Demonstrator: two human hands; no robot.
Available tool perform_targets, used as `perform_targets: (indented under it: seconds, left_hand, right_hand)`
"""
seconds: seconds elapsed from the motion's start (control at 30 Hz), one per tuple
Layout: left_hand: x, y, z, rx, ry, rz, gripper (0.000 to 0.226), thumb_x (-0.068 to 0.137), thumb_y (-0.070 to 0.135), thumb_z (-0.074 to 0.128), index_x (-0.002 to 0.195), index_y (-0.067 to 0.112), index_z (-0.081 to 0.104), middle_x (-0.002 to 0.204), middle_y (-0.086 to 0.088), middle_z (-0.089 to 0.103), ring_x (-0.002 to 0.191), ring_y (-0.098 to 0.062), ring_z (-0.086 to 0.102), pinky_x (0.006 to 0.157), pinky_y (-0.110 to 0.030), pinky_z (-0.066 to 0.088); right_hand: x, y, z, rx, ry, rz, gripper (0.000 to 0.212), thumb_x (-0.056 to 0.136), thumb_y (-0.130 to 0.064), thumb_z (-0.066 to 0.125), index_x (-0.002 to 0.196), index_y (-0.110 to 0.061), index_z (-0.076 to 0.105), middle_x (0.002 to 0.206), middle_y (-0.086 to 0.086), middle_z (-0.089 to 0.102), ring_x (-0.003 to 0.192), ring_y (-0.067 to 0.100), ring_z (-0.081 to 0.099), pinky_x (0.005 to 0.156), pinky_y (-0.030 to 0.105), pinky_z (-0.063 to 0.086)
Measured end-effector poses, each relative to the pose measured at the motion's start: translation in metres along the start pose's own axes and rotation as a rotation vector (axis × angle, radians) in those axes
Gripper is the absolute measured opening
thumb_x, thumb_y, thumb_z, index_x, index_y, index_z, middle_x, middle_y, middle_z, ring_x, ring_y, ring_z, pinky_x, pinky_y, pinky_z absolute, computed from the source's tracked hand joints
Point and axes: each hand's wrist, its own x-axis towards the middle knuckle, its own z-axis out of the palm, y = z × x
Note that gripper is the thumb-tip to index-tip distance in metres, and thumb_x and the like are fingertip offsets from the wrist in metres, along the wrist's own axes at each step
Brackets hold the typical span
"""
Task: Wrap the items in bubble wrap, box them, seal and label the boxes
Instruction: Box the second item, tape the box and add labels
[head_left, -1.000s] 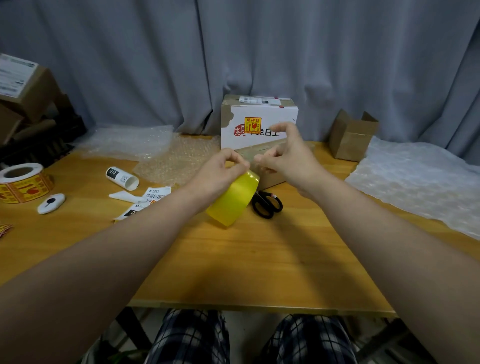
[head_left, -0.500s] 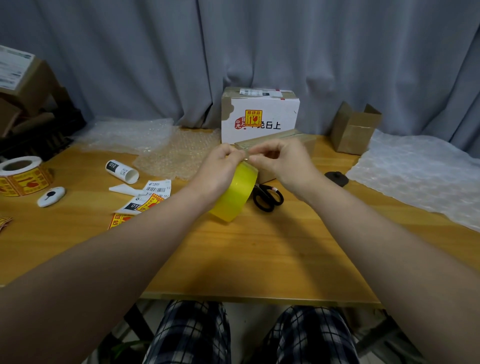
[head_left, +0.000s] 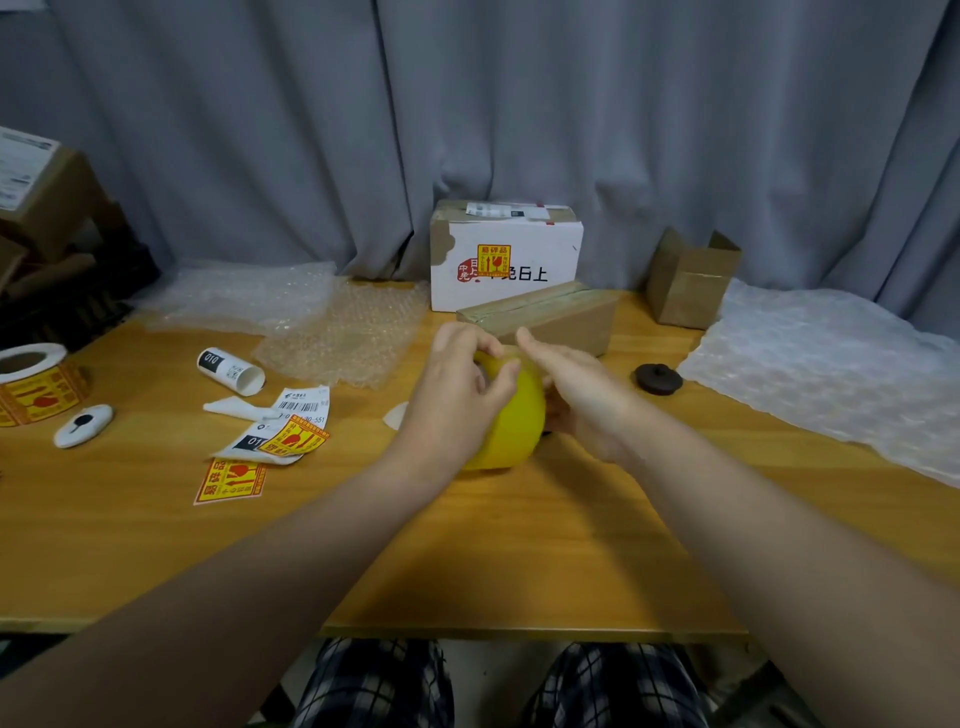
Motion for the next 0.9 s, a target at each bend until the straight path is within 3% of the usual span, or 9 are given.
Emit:
perform_targets:
  seconds: [0.1, 0.17, 0.3, 0.4, 0.47, 0.57, 0.67, 0.8, 0.9]
  left_hand:
    - [0.002, 0.012, 0.007, -0.112, -0.093, 0.003, 0.063, 0.086, 0.019, 0.066, 0.137, 0.025, 0.030, 0.111, 0.001, 0.044, 0.068, -0.014, 0.056, 0.067, -0.022, 0.049]
    - [0.009, 0.016, 0.005, -0.170, -0.081, 0.025, 0.057, 0.090, 0.022, 0.061, 0.138, 0.023, 0.031, 0.115, -0.002, 0.044, 0.073, -0.021, 0.060, 0.069, -0.027, 0.052]
    - [0.037, -0.004, -0.010, -0.052, 0.027, -0.028, 0.021, 0.098, 0.024, 0.046, 0.119, 0.020, 0.051, 0.111, 0.002, 0.042, 0.083, -0.007, 0.052, 0.090, -0.034, 0.049]
    - [0.057, -0.028, -0.019, 0.195, -0.093, -0.055, 0.024, 0.097, 0.021, 0.050, 0.120, 0.023, 0.055, 0.119, 0.002, 0.040, 0.103, -0.009, 0.050, 0.101, -0.026, 0.040]
    - [0.071, -0.040, -0.020, 0.378, -0.238, -0.027, 0.038, 0.096, 0.018, 0.051, 0.133, 0.025, 0.049, 0.135, -0.001, 0.036, 0.126, -0.017, 0.040, 0.106, -0.026, 0.031]
    - [0.091, -0.051, -0.017, 0.612, -0.454, 0.022, 0.053, 0.097, 0.016, 0.049, 0.145, 0.033, 0.033, 0.156, -0.002, 0.014, 0.142, -0.025, 0.017, 0.116, -0.039, 0.021]
    - [0.103, -0.058, -0.011, 0.822, -0.622, 0.133, 0.056, 0.099, 0.020, 0.044, 0.147, 0.039, 0.022, 0.159, -0.002, 0.005, 0.145, -0.030, 0.008, 0.118, -0.047, 0.012]
    - [0.109, -0.062, -0.005, 0.792, -0.684, 0.149, 0.047, 0.102, 0.025, 0.034, 0.146, 0.037, 0.027, 0.158, 0.003, 0.016, 0.145, -0.029, 0.010, 0.117, -0.051, 0.002]
    - [0.105, -0.067, -0.003, 0.684, -0.639, 0.192, 0.044, 0.100, 0.022, 0.041, 0.143, 0.032, 0.037, 0.153, 0.002, 0.030, 0.141, -0.024, 0.024, 0.115, -0.041, 0.016]
  right_hand:
    - [-0.004, -0.005, -0.001, 0.312, 0.024, -0.041, 0.031, 0.089, -0.028, 0.065, 0.117, -0.015, 0.061, 0.106, 0.004, 0.068, 0.085, 0.008, 0.069, 0.071, 0.024, 0.056]
    - [-0.008, -0.011, -0.008, 0.299, 0.110, -0.140, 0.031, 0.088, -0.026, 0.066, 0.116, -0.014, 0.061, 0.105, 0.002, 0.067, 0.079, 0.004, 0.069, 0.064, 0.020, 0.054]
    - [-0.004, -0.013, -0.040, -0.276, 0.325, -0.273, 0.038, 0.085, -0.032, 0.070, 0.120, -0.021, 0.059, 0.125, 0.001, 0.058, 0.117, 0.019, 0.054, 0.093, 0.032, 0.046]
    - [-0.001, -0.001, -0.054, -0.949, 0.308, -0.181, 0.044, 0.088, -0.035, 0.064, 0.129, -0.028, 0.049, 0.116, 0.003, 0.061, 0.102, 0.023, 0.059, 0.080, 0.035, 0.052]
    - [0.002, 0.011, -0.056, -1.186, 0.279, -0.071, 0.046, 0.090, -0.036, 0.060, 0.133, -0.030, 0.044, 0.102, 0.002, 0.062, 0.088, 0.024, 0.060, 0.070, 0.038, 0.055]
    - [0.008, 0.020, -0.053, -1.374, 0.230, 0.001, 0.043, 0.091, -0.034, 0.057, 0.133, -0.028, 0.047, 0.117, 0.007, 0.055, 0.107, 0.028, 0.054, 0.079, 0.037, 0.049]
    - [0.014, 0.017, -0.035, -1.501, 0.298, -0.186, 0.035, 0.093, -0.036, 0.052, 0.125, -0.022, 0.056, 0.128, 0.009, 0.039, 0.120, 0.030, 0.035, 0.099, 0.042, 0.031]
    - [0.030, 0.015, -0.002, -1.374, 0.106, -0.256, 0.017, 0.094, -0.019, 0.051, 0.103, -0.013, 0.063, 0.105, 0.005, 0.060, 0.104, 0.027, 0.054, 0.083, 0.035, 0.036]
    - [0.039, 0.013, 0.005, -1.366, 0.018, -0.168, 0.010, 0.090, -0.019, 0.058, 0.098, -0.013, 0.056, 0.100, 0.007, 0.062, 0.100, 0.030, 0.058, 0.076, 0.032, 0.035]
